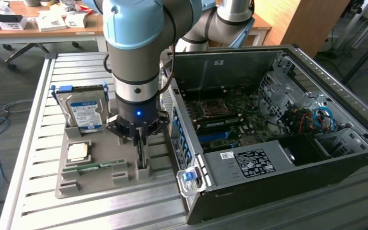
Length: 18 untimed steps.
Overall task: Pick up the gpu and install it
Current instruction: 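Pick up the gpu and move the gpu toward the slot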
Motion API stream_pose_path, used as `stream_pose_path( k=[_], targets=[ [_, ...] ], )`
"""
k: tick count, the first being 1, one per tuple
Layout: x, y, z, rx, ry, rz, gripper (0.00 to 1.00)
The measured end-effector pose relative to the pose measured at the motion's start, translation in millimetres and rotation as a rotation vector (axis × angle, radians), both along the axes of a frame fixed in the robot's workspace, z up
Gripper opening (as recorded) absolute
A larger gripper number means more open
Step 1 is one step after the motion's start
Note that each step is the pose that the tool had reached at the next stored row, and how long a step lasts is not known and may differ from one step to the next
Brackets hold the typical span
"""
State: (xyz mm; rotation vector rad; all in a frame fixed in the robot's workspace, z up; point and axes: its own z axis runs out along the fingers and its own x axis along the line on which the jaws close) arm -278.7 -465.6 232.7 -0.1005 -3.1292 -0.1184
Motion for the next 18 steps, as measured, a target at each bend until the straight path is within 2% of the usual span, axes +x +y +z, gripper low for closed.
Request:
stream_pose_path(
  k=[6, 12, 18],
  targets=[
    [0.0, 0.0, -0.1, 0.0001, -0.0011, 0.027, 0.26],
    [0.1, 0.0, 0.2, 0.0001, -0.0011, 0.028, 0.26],
    [0.0, 0.0, 13.7, 0.0000, -0.0012, 0.028, 0.26]
  ],
)
